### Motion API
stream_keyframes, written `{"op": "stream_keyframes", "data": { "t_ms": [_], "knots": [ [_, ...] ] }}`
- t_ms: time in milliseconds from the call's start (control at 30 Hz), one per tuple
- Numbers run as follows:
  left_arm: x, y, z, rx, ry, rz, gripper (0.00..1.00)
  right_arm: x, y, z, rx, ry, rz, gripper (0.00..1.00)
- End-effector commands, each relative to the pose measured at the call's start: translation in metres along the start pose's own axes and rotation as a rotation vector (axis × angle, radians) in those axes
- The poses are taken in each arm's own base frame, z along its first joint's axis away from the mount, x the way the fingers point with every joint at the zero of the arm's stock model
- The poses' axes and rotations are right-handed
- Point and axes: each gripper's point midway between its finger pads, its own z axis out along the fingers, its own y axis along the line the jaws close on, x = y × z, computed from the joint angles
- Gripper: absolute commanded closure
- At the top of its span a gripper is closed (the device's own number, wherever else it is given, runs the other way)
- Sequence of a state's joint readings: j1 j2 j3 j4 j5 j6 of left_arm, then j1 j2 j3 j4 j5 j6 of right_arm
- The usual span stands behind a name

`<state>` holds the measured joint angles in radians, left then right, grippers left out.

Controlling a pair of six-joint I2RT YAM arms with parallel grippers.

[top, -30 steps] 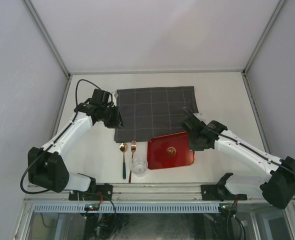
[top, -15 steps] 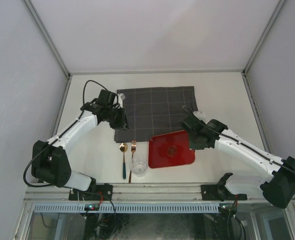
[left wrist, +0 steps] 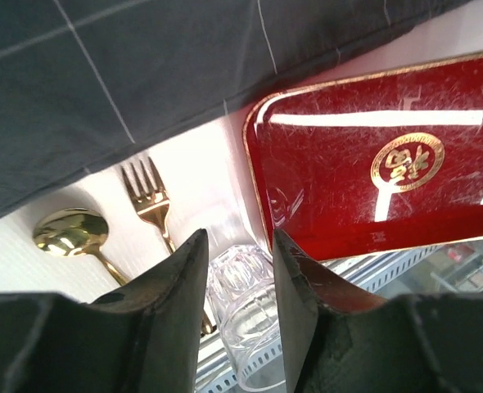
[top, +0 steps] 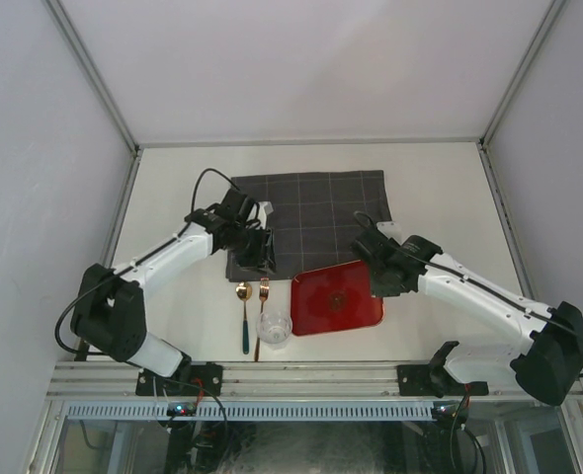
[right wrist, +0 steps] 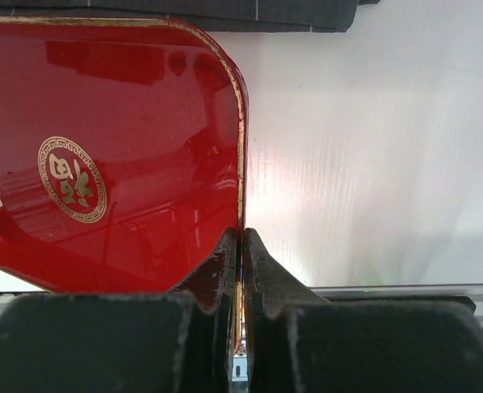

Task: Set the dinner table for one person
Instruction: Pick up the plate at the center of the board.

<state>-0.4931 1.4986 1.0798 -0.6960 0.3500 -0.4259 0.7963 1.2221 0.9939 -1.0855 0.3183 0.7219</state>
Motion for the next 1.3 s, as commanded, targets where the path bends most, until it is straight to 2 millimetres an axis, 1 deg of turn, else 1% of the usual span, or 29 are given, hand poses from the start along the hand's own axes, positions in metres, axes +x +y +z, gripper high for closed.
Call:
{"op": "stream_keyframes", "data": {
  "t_ms": [0, 167, 300, 433, 600, 733, 900, 1100, 1267],
  "knots": [
    [0.012, -0.008, 0.014, 0.014, 0.028, 0.015, 0.58, -0.018, 0.012, -0.007, -0.029, -0.068, 0.026, 1.0],
    [0.033, -0.003, 0.031, -0.01, 0.088, 0.015, 0.6, -0.018, 0.012, -0.007, -0.028, -0.07, 0.023, 1.0],
    [0.045, 0.005, 0.044, -0.033, 0.127, 0.016, 0.6, -0.018, 0.013, -0.006, -0.028, -0.068, 0.025, 1.0],
    [0.047, 0.005, 0.051, -0.039, 0.146, 0.022, 0.6, -0.016, 0.014, -0.005, -0.023, -0.06, 0.017, 1.0],
    [0.05, -0.005, 0.059, -0.032, 0.171, 0.044, 0.6, -0.016, 0.015, -0.005, -0.024, -0.061, 0.017, 1.0],
    [0.047, -0.015, 0.064, -0.012, 0.175, 0.052, 0.6, -0.015, 0.014, -0.005, -0.02, -0.062, 0.016, 1.0],
    [0.046, -0.021, 0.069, -0.003, 0.178, 0.063, 0.6, -0.012, 0.015, -0.003, -0.016, -0.055, 0.019, 1.0],
    [0.052, -0.019, 0.082, -0.012, 0.21, 0.05, 0.6, -0.008, 0.018, 0.003, -0.02, -0.041, 0.013, 1.0],
    [0.057, -0.018, 0.09, -0.03, 0.23, 0.056, 0.61, -0.007, 0.017, 0.002, -0.018, -0.042, 0.015, 1.0]
  ]
}}
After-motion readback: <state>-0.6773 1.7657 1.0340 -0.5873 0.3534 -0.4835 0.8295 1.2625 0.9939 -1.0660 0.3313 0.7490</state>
